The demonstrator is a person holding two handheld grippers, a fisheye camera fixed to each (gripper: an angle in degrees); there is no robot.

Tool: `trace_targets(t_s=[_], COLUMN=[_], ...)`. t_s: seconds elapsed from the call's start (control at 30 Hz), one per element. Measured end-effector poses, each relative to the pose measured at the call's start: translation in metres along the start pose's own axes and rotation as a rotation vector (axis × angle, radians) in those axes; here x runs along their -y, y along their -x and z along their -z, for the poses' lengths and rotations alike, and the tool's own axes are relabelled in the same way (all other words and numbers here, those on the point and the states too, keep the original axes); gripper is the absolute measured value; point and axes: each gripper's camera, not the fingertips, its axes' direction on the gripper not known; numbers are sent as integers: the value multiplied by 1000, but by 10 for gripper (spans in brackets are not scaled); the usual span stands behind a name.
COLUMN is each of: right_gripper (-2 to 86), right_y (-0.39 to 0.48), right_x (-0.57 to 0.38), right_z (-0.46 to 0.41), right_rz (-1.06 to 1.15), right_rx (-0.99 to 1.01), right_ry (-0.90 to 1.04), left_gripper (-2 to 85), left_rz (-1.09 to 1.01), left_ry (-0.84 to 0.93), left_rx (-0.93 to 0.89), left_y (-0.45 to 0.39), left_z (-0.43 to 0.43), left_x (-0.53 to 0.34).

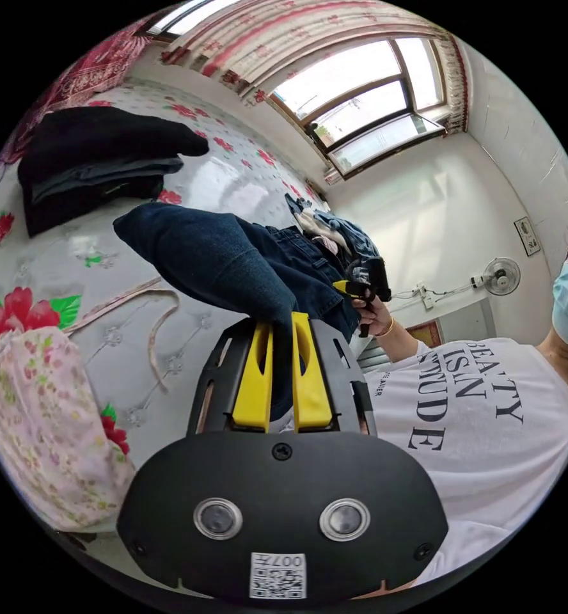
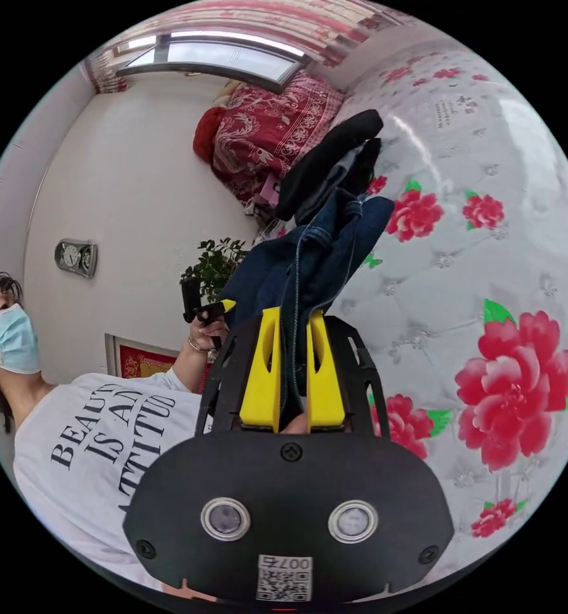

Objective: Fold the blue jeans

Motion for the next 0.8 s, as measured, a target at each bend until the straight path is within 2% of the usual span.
trace_targets(t_s=[0.13, 0.23, 0.43, 0.53, 0.57, 0.7, 0.8], right_gripper=[21, 20, 21, 23, 24, 29, 34], right_y=[19, 34, 98, 127, 129, 103, 51], right_x=[53, 104, 240, 317, 347, 403, 383], right_z=[-52, -65, -60, -60, -64, -84, -105], right_rz=[37, 63, 211, 243, 209, 132, 84], right_rx=[21, 35, 17, -23, -30, -192, -280], right_ry=[108, 126, 25, -74, -109, -120, -21], left_gripper=[46, 46, 47, 52, 59, 81, 84], left_rz=[42, 33, -105, -51, 5, 269, 263], left_ry=[-53, -79, -185, -291, -324, -354, -304], left_rx=[4, 7, 120, 217, 313, 584, 516], left_y=[24, 40, 44, 59, 69, 123, 142], left_z=[34, 55, 114, 142, 145, 113, 49], left_x=[-2, 31, 162, 238, 262, 279, 233])
